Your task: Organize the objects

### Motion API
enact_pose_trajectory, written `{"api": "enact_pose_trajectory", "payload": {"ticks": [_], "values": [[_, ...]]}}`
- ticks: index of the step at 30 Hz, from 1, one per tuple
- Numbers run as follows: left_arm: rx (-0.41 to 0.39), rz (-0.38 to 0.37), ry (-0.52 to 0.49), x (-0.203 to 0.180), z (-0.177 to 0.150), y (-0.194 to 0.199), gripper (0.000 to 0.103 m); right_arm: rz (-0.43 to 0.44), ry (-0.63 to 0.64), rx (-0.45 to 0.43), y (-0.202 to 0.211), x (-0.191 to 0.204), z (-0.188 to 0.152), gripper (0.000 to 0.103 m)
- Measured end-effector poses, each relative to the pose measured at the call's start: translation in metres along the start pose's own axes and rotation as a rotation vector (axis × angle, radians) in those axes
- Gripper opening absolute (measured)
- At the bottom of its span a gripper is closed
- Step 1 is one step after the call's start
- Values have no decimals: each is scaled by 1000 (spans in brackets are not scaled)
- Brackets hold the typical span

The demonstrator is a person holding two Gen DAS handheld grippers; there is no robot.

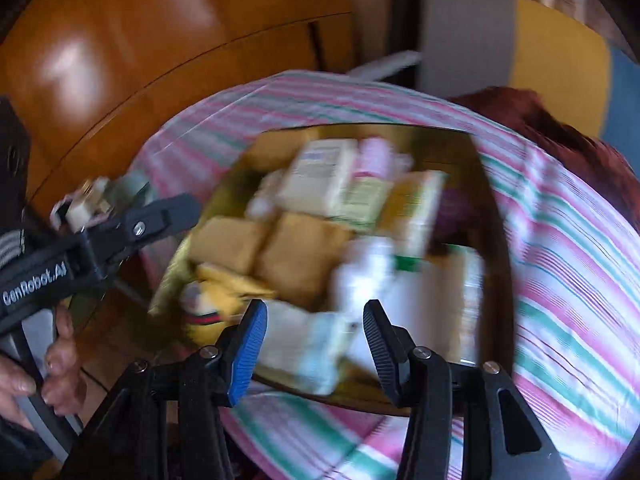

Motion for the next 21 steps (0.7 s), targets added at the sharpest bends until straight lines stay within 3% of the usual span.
{"api": "enact_pose_trajectory", "payload": {"ticks": [2,6,21], "values": [[-2,19,3,10,-4,4,56,-40,11,60,-17,4,-3,50],[-11,49,-24,16,-15,9,56,-38,-24,43,-21,-4,-3,50],[-138,146,-148,-7,-31,38,83,-98,-77,0,-1,-3,-11,57]]}}
Point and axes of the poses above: each gripper's, at about its wrist camera, not at the fingertips, and y roughly against the way its jaws point, x to its left, z to its top, the point moved 3 cm from there along -y, roughly the way its jaws point, and after that the axes turned 11 degrees about y, right-handed, at the moved point
